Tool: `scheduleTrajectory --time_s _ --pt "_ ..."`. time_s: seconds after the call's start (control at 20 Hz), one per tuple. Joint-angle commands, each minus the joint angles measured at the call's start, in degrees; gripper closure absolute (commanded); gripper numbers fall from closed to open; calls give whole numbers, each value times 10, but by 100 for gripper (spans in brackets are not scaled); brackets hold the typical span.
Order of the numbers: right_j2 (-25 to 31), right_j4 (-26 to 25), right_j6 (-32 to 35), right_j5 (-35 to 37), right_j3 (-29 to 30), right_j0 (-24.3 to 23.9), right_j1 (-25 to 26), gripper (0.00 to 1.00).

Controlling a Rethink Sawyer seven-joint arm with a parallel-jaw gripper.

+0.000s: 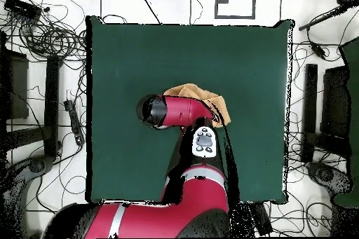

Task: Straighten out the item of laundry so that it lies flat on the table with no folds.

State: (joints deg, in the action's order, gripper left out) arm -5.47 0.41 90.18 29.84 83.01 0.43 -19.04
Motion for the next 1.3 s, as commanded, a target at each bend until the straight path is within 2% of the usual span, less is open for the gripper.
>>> scheduleTrajectory --time_s 0.05,0.25,0.55,0.85,1.05,1.3 --pt "43 4 86 -42 2 -12 9 0" --pt "56 -5 55 -45 22 -43 -12 0" --pt "83 -44 -18 -56 67 -132 -46 0" --pt "121 -96 -52 -68 74 -208 -40 0" --pt "137 -123 -47 -72 76 -231 -38 0" --pt "145 -148 -20 -81 75 -235 -32 0"
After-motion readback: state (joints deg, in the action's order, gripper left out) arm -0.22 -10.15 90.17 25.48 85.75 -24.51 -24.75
